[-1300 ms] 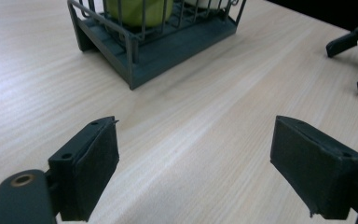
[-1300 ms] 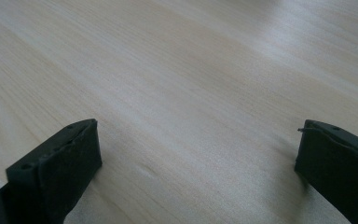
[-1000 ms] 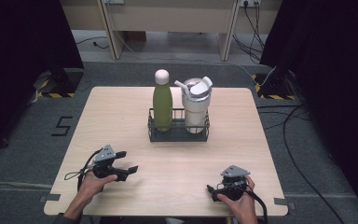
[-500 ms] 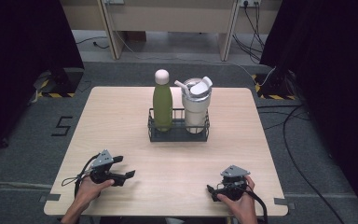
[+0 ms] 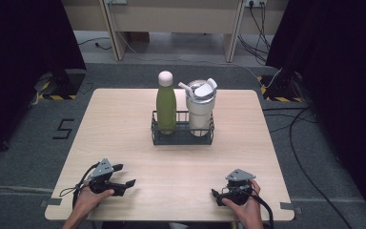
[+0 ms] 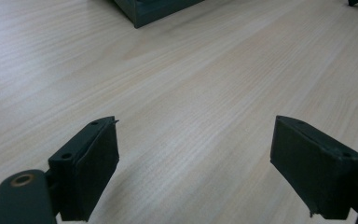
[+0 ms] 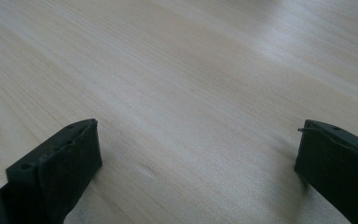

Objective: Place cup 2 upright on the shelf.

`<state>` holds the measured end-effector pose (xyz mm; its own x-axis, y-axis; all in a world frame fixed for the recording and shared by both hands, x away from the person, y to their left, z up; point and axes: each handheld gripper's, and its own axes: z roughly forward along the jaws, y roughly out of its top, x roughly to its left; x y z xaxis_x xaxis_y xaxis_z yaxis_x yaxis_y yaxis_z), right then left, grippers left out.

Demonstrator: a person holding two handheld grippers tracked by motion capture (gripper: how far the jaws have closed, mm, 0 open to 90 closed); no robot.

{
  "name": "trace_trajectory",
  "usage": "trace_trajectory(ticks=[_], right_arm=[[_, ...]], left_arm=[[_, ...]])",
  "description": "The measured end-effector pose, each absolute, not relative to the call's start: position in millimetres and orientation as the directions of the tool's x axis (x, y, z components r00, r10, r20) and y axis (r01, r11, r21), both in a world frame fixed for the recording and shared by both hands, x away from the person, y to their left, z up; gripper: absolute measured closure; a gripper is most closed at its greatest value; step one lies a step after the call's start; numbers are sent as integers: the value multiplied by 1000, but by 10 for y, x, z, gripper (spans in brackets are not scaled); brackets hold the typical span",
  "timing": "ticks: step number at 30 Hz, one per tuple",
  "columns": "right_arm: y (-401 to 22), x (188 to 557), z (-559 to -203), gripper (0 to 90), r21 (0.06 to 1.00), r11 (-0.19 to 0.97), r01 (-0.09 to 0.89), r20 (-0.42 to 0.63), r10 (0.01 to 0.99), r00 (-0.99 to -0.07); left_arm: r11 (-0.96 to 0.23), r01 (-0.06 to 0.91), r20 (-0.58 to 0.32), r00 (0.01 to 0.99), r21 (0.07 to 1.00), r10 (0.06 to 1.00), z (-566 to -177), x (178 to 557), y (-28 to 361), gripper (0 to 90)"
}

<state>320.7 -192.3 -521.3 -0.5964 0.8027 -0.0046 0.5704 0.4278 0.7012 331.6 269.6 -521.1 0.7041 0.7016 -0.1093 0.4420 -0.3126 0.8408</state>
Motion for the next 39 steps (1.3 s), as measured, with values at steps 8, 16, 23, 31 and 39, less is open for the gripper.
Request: trace_trajectory(ticks=[8, 16, 23, 31, 39], right_arm=[[-1923, 3206, -5213, 4, 701, 428, 570, -5, 802, -597], [-1923, 3206, -5213, 4, 702, 428, 570, -5, 802, -597], [-1923, 3205, -5214, 4, 702, 428, 569, -5, 802, -597], [-1927, 3208, -5214, 4, 702, 432, 566, -9, 800, -600], [-1926, 3207, -5214, 4, 702, 431, 567, -8, 801, -599]], left_arm=[[-342, 432, -73, 702, 834, 709, -5221, 3217, 2706, 149], [-406, 454, -43, 707, 793, 706, -5238, 3137, 2718, 150], [-464, 465, -16, 719, 755, 694, -5258, 3092, 2698, 148], [-456, 478, -17, 705, 751, 709, -5260, 3043, 2677, 133], [-462, 473, -17, 712, 750, 702, -5264, 3041, 2668, 110]])
